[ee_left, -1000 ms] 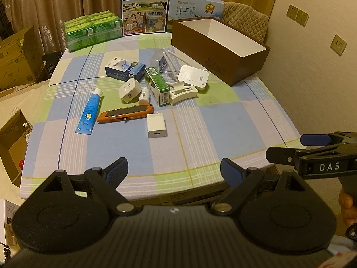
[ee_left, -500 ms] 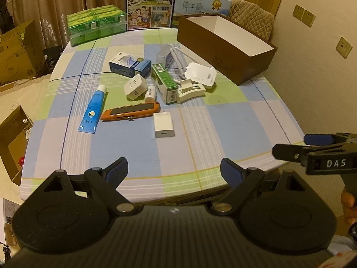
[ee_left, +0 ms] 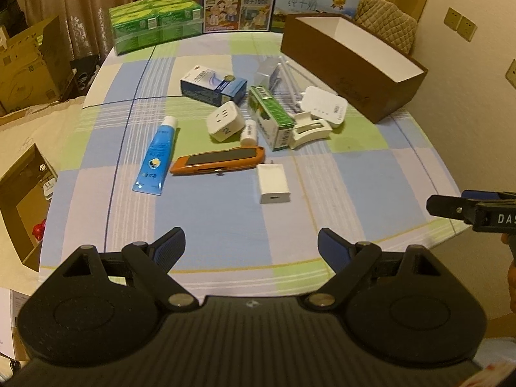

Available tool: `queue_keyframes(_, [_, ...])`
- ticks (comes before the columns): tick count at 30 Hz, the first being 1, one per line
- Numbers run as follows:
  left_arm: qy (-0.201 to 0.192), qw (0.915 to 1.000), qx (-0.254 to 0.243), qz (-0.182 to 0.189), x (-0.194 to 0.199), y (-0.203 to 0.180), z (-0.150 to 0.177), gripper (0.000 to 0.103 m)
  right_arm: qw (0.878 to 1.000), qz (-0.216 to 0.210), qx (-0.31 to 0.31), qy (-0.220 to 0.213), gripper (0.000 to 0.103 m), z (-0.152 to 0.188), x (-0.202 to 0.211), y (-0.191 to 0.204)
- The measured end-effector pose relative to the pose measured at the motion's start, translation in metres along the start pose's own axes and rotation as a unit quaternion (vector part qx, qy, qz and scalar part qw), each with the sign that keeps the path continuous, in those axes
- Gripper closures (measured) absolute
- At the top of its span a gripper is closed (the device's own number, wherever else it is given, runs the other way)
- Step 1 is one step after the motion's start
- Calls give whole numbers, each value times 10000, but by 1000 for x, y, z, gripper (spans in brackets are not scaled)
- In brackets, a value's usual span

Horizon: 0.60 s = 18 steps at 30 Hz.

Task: Organize rigid objects
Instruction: 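Move both tools toward the cluttered items on the table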

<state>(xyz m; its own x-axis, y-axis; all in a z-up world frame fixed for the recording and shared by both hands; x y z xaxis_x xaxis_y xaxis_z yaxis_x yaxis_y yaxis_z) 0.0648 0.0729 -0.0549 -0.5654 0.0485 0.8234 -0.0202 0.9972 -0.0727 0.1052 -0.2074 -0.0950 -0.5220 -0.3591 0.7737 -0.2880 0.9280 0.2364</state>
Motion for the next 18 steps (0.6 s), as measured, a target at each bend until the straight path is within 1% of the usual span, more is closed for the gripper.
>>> queue_keyframes(7, [66,10000,-57,8,-16,13,-3,17,10000,7,3,38,2,-7,-20,6])
queue_keyframes(9, [96,9999,-106,78,-22,14,-4,17,10000,17,-24,35,2,-8,-24,6])
queue_keyframes(14, [139,9992,-308,224,-40,8,-7,17,9999,103,-47,-48,2,-5,-31,6])
queue_keyframes(18, [219,9985,-360,335,-56,-2,-10,18,9998,170,-72,-111,2,-7,-34,-1])
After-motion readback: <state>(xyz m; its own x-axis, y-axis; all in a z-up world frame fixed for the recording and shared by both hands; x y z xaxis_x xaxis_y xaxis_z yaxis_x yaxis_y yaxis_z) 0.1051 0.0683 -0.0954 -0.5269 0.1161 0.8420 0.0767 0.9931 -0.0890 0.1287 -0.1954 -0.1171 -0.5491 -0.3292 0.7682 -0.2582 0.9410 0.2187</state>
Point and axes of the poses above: each gripper's, at about its wrist camera, not at the fingertips, and x roughly against the way its jaws point, y to its left, z to its underside, the point moved 3 cm from there along -x, roughly the way its jaws point, and after that the axes turned 2 degrees about -x, right-handed, at the moved point
